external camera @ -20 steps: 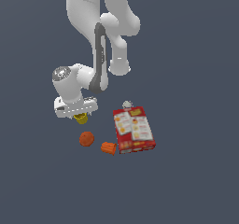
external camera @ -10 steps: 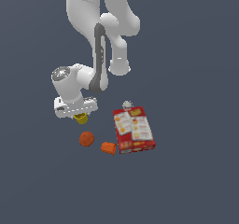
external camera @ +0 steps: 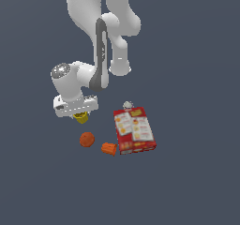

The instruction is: Pick up a designated object from a clutter of objects.

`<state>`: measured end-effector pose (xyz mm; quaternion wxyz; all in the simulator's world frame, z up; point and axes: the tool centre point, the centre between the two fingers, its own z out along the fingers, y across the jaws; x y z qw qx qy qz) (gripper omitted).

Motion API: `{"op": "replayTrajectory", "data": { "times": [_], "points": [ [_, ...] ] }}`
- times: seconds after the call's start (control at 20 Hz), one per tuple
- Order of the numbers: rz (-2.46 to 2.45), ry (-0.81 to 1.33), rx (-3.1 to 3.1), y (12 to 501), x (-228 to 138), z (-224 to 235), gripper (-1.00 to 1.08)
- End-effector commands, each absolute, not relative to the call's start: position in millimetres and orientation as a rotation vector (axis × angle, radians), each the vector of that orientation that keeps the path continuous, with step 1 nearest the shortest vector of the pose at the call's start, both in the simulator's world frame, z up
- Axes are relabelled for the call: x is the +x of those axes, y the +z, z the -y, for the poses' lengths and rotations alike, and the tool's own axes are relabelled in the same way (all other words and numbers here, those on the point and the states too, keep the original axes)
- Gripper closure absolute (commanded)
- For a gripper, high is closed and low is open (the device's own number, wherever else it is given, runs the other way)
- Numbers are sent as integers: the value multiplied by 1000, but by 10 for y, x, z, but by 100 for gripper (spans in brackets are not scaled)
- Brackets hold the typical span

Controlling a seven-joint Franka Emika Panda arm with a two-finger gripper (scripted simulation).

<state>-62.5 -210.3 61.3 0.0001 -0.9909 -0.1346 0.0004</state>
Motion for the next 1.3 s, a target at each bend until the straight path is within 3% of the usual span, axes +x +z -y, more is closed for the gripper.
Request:
{"op": "replayTrajectory", "data": {
  "times": [0.0,0.4,1.25],
  "points": [
    [423,-2,-3114,726,-611,2082,108],
    [422,-1,-3114,1298,-568,1967,108],
    [421,2,-3117,3026,-418,1627,108]
  ]
}}
